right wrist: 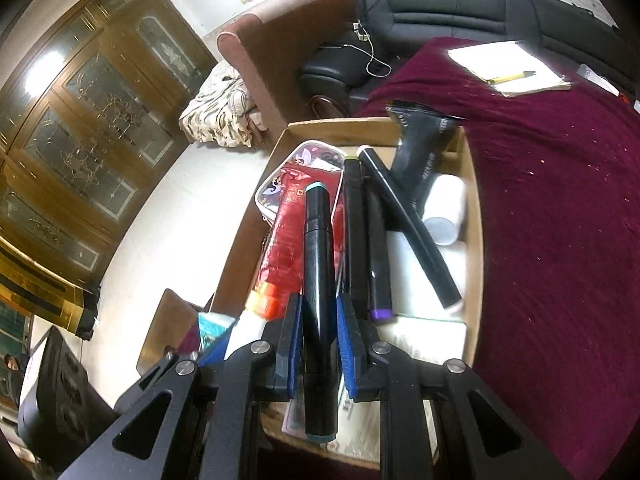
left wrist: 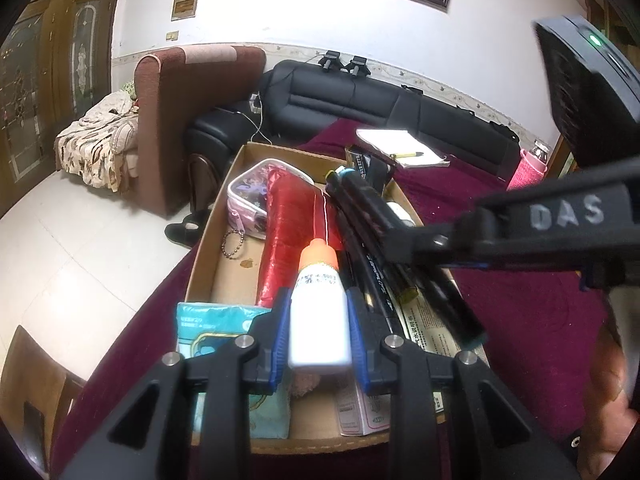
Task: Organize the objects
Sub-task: 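Lower the glue bottle and marker into the tray and open both grippers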
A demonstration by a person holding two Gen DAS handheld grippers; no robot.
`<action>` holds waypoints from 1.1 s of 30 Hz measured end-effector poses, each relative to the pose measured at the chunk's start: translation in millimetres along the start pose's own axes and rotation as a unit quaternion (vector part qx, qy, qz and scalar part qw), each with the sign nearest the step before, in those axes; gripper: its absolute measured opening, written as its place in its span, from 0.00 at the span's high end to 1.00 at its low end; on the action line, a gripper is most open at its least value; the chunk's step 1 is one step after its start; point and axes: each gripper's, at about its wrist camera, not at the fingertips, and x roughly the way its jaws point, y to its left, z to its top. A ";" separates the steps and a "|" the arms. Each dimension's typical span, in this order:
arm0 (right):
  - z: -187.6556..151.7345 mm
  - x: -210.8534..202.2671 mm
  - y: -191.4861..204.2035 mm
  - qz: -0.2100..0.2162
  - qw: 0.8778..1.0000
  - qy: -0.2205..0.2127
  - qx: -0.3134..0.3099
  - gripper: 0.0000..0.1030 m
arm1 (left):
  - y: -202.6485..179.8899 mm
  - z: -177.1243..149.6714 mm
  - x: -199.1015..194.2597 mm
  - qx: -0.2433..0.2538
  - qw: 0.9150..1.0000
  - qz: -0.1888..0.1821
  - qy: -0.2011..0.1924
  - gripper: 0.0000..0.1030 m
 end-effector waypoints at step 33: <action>35.6 47.0 4.5 -0.016 1.000 0.004 -0.013 0.81 | -9.3 -9.1 14.5 0.018 1.000 -0.009 0.003 0.75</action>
